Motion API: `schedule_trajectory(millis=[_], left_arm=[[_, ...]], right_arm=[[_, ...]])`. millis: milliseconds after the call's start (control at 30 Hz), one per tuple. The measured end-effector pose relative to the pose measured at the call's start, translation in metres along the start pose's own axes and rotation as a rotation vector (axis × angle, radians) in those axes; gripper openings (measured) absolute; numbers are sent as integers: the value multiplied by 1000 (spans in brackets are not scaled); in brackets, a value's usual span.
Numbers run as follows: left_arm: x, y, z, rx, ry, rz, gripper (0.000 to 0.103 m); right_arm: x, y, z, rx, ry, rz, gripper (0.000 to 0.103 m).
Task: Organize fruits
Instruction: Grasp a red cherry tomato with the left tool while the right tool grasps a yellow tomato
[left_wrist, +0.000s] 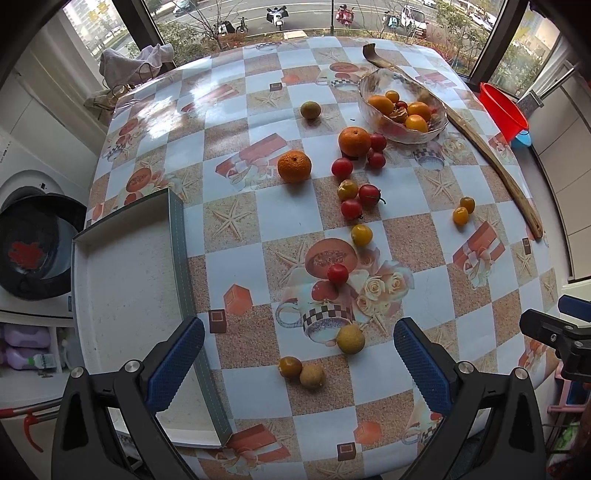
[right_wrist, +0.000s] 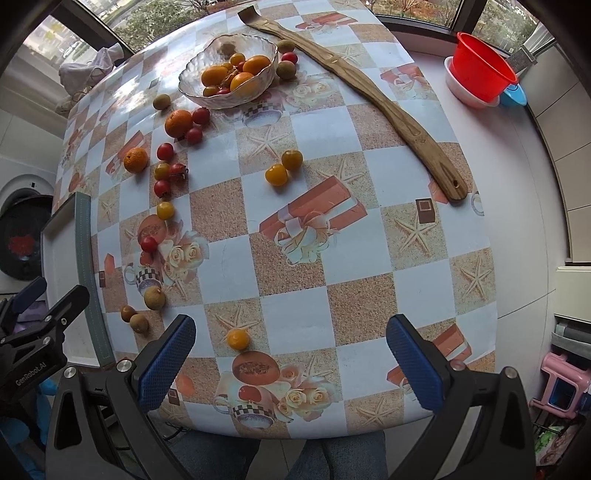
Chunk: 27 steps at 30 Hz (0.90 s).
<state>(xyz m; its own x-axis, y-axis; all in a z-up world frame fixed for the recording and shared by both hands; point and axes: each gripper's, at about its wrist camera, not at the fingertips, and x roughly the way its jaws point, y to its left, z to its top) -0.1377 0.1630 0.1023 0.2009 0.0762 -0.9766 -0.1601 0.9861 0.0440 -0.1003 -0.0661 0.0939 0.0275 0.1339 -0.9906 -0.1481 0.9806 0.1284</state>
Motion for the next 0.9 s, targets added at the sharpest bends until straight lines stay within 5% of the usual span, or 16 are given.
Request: schedule_trajectory(millis=[533, 600, 800, 900], left_arm=[[79, -25, 17, 42, -41, 16, 103], [86, -28, 18, 49, -41, 21, 86], [97, -29, 21, 29, -53, 19, 83], [96, -30, 21, 15, -64, -13, 71]], right_arm=[[63, 5, 59, 37, -129, 24, 102], [71, 6, 66, 38, -137, 32, 99], [84, 12, 79, 53, -165, 47, 79], [84, 18, 83, 39, -186, 41, 71]])
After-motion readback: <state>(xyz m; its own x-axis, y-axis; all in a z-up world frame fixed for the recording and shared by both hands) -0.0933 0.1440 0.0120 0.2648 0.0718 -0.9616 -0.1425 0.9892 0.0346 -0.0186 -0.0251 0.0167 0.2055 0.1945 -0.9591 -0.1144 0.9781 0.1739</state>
